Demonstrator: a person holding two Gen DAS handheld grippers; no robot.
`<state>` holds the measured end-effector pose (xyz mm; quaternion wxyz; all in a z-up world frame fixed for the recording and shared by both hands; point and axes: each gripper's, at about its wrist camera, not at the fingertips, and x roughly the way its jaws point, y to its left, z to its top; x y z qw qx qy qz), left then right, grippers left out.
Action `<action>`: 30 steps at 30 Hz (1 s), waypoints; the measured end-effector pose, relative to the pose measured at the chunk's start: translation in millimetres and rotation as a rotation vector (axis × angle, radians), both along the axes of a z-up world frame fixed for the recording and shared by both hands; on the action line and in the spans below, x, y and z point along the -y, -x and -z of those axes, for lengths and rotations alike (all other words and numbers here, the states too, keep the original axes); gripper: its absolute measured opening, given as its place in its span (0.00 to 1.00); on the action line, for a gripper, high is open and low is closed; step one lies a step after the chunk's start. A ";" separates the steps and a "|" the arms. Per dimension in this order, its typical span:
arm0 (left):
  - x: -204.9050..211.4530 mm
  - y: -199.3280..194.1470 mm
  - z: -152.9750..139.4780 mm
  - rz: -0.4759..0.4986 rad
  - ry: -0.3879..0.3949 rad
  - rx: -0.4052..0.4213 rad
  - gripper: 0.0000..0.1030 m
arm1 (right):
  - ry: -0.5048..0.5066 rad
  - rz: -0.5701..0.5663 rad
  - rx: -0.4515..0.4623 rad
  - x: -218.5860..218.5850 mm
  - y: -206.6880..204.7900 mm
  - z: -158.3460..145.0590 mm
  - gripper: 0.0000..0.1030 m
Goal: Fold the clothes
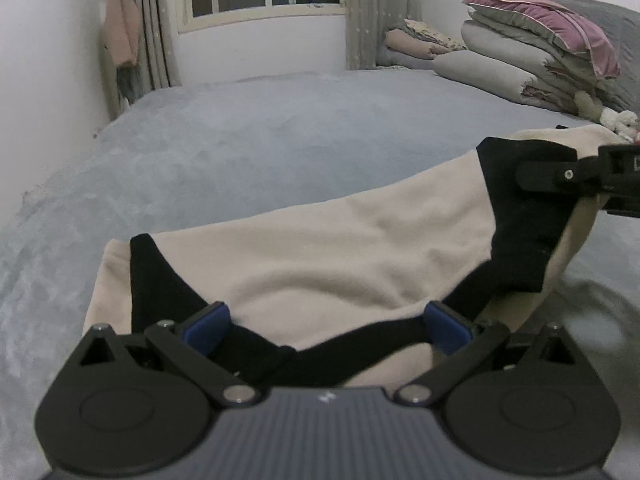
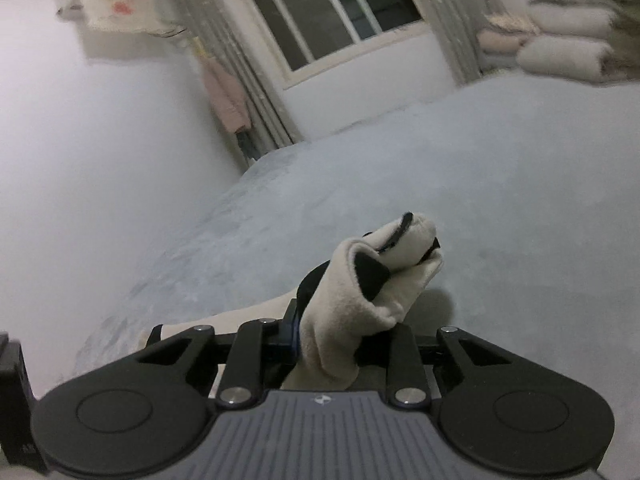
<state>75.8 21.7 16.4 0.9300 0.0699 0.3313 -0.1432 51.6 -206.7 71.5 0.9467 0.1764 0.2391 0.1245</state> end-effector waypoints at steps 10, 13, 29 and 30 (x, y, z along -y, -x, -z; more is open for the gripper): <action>-24.2 -21.2 -22.9 -0.094 0.020 0.074 1.00 | 0.021 0.009 0.006 -11.8 -13.6 -7.7 0.22; -5.3 -29.8 2.4 -0.078 -0.127 0.042 1.00 | 0.019 -0.003 0.027 -10.0 -2.8 -9.5 0.22; 24.1 -85.7 -27.7 -0.093 -0.281 0.059 1.00 | 0.000 -0.049 0.057 -10.3 -0.3 -13.6 0.22; 29.9 -91.6 -21.7 -0.085 -0.295 0.036 1.00 | -0.007 -0.048 0.053 -8.8 -0.9 -12.9 0.22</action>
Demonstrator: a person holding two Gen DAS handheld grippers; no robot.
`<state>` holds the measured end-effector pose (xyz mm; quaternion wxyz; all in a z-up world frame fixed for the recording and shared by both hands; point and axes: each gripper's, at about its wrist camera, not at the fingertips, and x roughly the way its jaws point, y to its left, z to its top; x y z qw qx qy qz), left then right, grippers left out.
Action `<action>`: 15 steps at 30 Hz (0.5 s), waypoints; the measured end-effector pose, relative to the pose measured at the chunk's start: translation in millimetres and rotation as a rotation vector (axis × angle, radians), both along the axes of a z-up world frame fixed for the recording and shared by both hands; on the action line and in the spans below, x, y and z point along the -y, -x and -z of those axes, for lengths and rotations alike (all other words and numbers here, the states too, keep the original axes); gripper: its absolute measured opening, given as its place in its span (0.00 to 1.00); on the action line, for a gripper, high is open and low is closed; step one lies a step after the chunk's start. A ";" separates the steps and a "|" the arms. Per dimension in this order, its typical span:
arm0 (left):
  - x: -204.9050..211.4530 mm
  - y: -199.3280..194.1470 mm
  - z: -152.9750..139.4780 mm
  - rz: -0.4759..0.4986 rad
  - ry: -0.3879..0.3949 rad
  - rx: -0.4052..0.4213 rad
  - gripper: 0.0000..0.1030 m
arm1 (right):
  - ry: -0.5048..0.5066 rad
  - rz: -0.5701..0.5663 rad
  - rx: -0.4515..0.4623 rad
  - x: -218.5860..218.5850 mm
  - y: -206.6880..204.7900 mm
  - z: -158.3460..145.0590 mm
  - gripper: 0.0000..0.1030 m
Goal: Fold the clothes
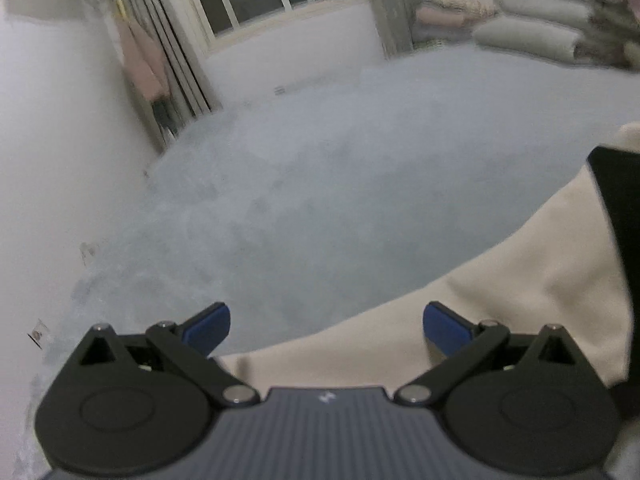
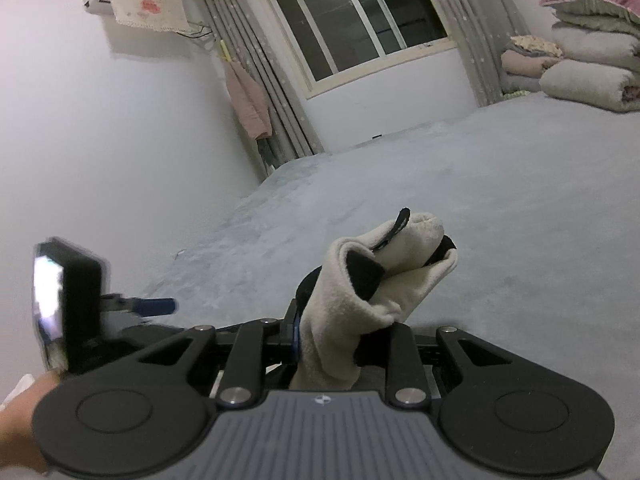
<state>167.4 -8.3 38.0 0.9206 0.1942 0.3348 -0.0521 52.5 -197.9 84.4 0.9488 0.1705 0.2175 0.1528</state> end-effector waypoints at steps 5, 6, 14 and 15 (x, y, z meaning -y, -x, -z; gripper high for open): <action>15.0 -16.0 14.4 0.001 -0.026 -0.054 1.00 | -0.007 -0.008 -0.014 2.5 -2.2 1.3 0.22; 13.0 -18.9 12.1 0.002 -0.012 -0.073 1.00 | -0.007 -0.011 -0.016 2.7 -2.7 1.5 0.22; -3.4 -7.4 16.6 0.020 0.090 -0.117 1.00 | -0.018 -0.015 -0.029 7.5 -4.7 1.8 0.22; -12.1 -5.0 11.9 0.011 0.164 -0.140 1.00 | -0.014 -0.014 -0.030 7.2 -4.8 2.0 0.22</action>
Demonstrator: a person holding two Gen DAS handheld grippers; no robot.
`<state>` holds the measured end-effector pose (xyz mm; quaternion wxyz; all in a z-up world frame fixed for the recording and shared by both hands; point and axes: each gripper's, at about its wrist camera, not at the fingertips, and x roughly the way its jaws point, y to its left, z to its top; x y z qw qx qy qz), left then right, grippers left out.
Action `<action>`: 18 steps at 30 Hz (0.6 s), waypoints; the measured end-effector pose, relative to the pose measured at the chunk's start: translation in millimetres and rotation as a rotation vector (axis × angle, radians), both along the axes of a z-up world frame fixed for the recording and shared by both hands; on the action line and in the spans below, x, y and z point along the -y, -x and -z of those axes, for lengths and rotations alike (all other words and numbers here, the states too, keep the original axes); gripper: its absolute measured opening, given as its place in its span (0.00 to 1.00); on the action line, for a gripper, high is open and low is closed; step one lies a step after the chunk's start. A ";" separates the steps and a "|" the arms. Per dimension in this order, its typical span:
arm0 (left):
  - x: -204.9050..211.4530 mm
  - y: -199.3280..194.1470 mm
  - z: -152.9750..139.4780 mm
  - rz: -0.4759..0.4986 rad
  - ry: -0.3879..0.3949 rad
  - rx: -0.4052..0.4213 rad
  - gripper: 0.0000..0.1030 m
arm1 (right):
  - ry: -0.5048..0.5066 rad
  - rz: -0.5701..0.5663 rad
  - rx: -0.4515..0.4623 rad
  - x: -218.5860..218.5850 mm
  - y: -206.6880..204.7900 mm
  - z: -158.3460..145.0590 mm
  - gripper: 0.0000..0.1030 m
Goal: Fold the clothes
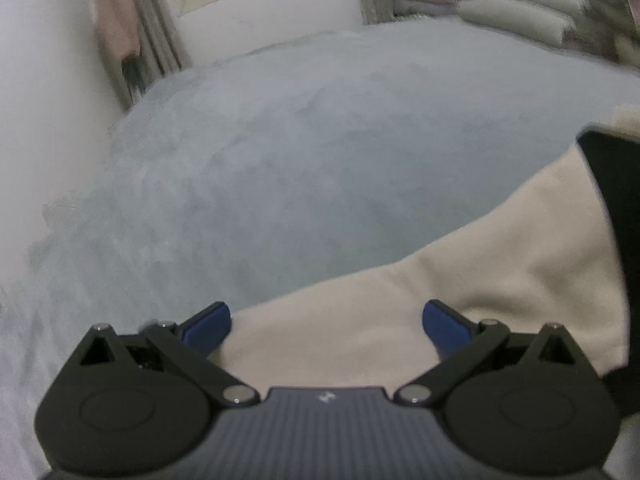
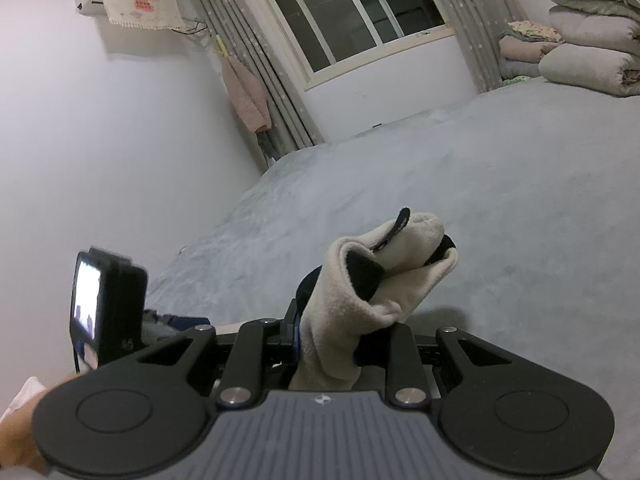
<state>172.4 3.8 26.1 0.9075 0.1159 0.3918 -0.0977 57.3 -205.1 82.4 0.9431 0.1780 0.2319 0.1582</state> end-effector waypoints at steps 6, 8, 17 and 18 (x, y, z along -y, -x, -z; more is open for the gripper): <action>-4.8 47.7 -8.9 0.082 0.008 0.031 1.00 | -0.008 0.001 -0.010 2.0 -1.5 -1.8 0.22; -5.6 54.6 -0.5 0.088 -0.007 0.042 1.00 | -0.003 -0.002 -0.010 0.7 -1.4 -1.6 0.22; -15.5 79.9 0.2 0.068 0.048 0.060 1.00 | -0.004 0.000 -0.014 2.2 -2.3 -1.6 0.22; -16.0 83.4 4.0 0.064 0.044 0.063 1.00 | -0.005 -0.001 -0.013 1.4 -2.2 -1.6 0.22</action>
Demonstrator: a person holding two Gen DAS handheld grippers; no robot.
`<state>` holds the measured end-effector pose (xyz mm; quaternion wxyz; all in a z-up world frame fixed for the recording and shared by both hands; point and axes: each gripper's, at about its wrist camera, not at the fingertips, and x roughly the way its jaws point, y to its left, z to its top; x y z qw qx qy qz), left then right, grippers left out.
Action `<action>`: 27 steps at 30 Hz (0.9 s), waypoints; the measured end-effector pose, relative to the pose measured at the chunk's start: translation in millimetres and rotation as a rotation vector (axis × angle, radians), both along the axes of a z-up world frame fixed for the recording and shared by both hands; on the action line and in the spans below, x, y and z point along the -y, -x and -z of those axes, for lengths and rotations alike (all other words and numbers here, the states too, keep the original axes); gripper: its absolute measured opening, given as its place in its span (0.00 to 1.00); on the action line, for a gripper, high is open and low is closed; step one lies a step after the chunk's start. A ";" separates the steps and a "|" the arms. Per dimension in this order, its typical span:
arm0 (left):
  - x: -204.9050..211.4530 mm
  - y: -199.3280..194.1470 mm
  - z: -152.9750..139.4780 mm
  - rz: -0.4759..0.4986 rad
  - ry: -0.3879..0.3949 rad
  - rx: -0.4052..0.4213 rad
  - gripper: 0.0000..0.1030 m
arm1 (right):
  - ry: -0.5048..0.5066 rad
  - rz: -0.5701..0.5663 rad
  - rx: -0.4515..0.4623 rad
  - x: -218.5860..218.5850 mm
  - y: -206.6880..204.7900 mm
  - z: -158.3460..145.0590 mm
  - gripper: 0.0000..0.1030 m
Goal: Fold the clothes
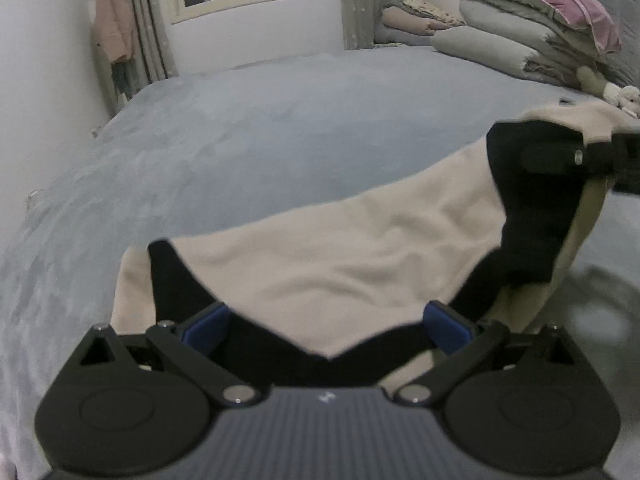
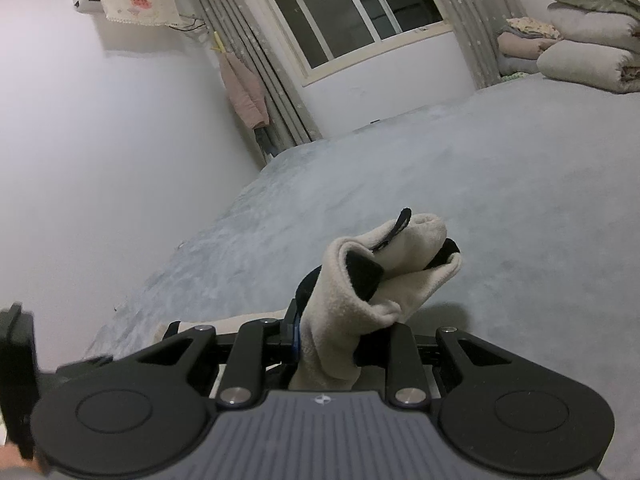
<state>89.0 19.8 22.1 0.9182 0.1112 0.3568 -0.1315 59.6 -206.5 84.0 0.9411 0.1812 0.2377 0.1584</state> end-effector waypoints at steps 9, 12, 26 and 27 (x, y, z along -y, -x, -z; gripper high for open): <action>-2.0 22.9 -8.8 0.024 -0.027 0.017 1.00 | 0.012 -0.013 0.027 -3.2 4.4 -3.1 0.22; -3.7 26.9 6.5 0.047 -0.043 -0.022 1.00 | 0.013 -0.013 0.026 -3.9 3.7 -2.7 0.22; -74.8 30.6 -24.9 -0.042 0.212 -0.094 1.00 | 0.082 -0.060 0.105 -14.3 14.3 -12.1 0.22; -90.3 29.8 -32.0 -0.066 0.268 -0.088 1.00 | 0.096 -0.066 0.118 -16.9 15.9 -14.2 0.21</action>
